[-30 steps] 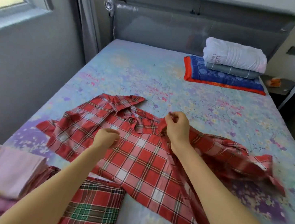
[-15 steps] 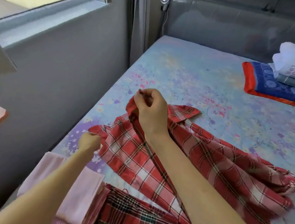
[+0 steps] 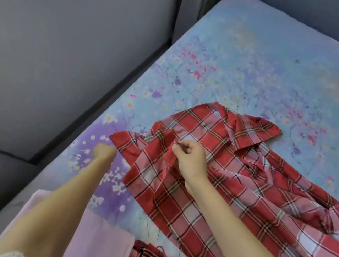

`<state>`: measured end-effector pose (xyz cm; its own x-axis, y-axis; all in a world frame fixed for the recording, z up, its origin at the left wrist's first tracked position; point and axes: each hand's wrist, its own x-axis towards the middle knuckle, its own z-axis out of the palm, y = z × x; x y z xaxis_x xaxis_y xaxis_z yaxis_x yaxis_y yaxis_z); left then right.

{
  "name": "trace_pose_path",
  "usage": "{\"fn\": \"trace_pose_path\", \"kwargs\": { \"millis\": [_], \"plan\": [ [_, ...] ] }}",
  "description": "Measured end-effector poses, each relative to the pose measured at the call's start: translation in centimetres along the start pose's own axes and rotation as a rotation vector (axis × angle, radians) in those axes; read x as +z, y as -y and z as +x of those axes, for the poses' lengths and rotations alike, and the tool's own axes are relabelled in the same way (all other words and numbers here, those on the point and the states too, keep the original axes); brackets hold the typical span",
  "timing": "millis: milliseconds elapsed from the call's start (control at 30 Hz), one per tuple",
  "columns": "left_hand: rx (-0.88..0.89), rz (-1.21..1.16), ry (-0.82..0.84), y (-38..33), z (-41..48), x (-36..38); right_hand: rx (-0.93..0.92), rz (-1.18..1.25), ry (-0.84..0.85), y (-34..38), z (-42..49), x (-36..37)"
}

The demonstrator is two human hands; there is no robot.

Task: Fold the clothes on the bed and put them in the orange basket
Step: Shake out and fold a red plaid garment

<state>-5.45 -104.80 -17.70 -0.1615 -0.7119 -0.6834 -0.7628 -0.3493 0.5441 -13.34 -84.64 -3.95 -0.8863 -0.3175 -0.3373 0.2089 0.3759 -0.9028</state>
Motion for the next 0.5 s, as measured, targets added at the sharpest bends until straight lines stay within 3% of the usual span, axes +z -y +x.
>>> {"fn": "trace_pose_path", "kwargs": {
  "millis": [300, 367, 500],
  "plan": [
    [-0.149, -0.521, -0.088, -1.6, 5.3, 4.0, 0.152, 0.069, 0.033, -7.5, 4.8, 0.4],
    [-0.087, -0.494, -0.115, -2.7, 4.6, 4.2, 0.166, 0.104, 0.006, -8.0, 5.3, 0.1],
    [0.23, -0.232, -0.16, -4.5, 1.9, 2.5, 0.146, 0.157, -0.064, -6.8, 5.4, -0.5]
  ]
}}
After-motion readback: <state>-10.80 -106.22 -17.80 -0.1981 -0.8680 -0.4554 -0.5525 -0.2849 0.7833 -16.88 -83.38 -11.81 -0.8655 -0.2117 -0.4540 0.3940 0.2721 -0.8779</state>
